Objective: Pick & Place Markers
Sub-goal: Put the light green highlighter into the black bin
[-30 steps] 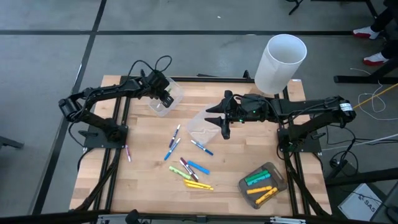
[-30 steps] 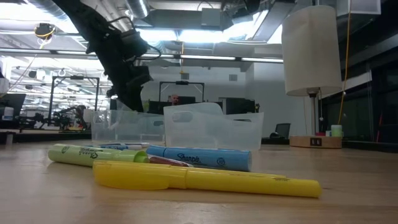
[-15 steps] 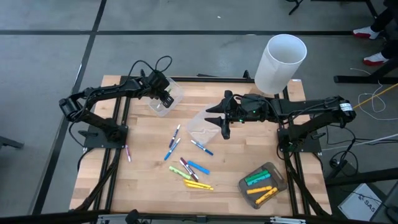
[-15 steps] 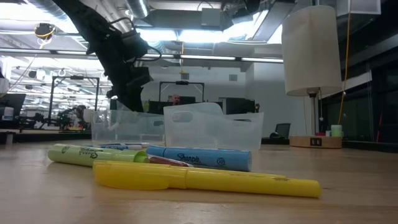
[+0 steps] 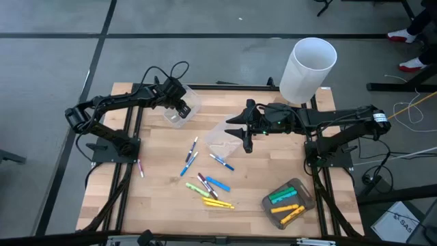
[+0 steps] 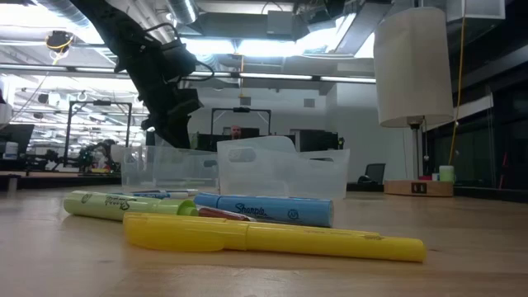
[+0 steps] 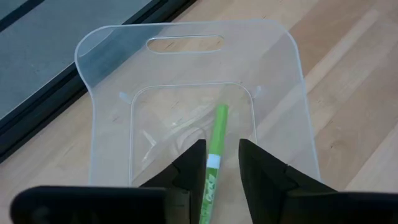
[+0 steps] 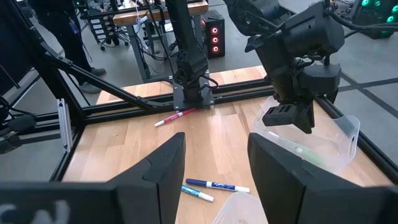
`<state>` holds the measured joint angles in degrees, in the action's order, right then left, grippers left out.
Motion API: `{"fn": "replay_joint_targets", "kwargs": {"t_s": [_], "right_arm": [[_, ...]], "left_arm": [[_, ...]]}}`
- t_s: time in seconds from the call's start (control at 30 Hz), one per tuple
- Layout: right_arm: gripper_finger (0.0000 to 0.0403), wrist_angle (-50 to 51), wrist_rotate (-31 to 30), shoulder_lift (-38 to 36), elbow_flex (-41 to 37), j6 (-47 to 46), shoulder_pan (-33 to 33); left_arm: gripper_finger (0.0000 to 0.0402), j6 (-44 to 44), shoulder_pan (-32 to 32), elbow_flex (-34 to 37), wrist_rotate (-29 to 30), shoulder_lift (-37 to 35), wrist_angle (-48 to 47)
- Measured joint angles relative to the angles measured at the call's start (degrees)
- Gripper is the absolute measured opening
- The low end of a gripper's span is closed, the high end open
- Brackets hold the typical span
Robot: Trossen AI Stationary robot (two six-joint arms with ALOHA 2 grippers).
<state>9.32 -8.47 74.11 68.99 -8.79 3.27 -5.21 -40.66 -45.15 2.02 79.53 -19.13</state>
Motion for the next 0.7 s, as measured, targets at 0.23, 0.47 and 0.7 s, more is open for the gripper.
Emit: {"fn": "replay_joint_targets", "kwargs": {"t_s": [0.23, 0.47, 0.7], "right_arm": [[0.0174, 0.00, 0.02, 0.00, 0.00, 0.01, 0.00], [0.0174, 0.00, 0.00, 0.00, 0.00, 0.01, 0.00], [0.0174, 0.00, 0.02, 0.00, 0.00, 0.01, 0.00]], "left_arm": [[0.0108, -0.02, 0.07, 0.00, -1.07, -0.52, -0.04], [0.0078, -3.06, 1.65, 0.00, -2.66, -5.11, 0.06], [0.0022, -7.32, 5.60, 0.00, -3.62, -12.03, 0.05]]}}
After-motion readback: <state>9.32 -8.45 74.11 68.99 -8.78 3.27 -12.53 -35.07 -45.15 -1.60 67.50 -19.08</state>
